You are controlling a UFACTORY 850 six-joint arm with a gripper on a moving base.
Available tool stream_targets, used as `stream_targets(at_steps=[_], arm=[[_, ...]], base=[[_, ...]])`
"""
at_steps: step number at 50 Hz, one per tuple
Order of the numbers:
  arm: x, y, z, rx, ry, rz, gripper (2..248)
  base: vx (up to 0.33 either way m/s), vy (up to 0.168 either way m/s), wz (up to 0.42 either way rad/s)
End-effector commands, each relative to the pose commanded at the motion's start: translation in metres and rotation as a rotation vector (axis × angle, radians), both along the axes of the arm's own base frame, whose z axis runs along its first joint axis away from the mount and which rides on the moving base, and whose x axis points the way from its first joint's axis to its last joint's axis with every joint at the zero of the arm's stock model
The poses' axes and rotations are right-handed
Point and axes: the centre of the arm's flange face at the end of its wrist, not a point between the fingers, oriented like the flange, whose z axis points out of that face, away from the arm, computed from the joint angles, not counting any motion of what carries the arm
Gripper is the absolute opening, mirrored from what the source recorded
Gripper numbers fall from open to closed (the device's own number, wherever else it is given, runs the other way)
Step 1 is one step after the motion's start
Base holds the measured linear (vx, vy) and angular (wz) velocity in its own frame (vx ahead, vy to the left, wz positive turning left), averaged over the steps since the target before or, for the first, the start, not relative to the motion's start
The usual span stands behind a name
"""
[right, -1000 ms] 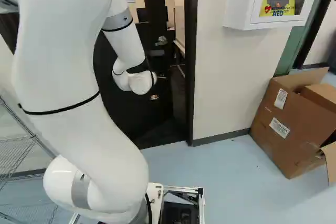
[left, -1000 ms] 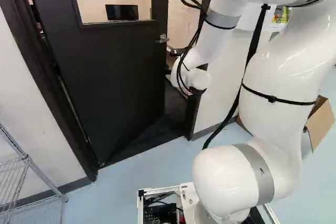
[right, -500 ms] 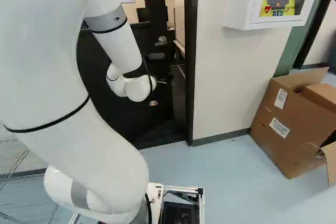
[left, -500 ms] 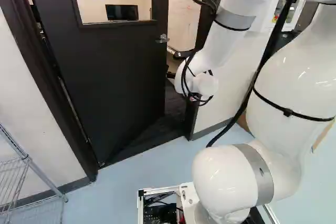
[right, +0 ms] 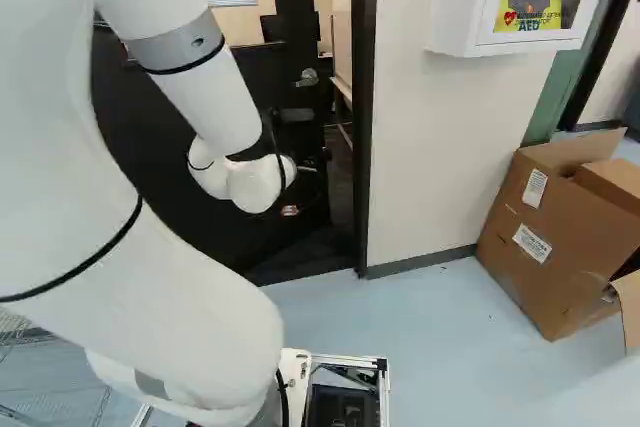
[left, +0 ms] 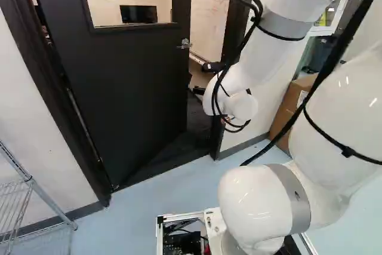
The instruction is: Open the door and move inside
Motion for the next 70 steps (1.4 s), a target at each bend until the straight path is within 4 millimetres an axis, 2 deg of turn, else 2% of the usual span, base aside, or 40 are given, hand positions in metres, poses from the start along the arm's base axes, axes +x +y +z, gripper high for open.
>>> stream_targets(at_steps=[10, 17, 70], arm=[[-0.02, -0.001, -0.002, 0.0, -0.005, -0.008, 247], [-0.026, -0.002, -0.002, 0.0, -0.007, -0.009, 247], [-0.027, -0.002, -0.002, 0.0, -0.007, -0.009, 247]], base=[[0.0, 0.0, 0.0], [0.0, 0.0, 0.0], [0.009, 0.0, -0.001]])
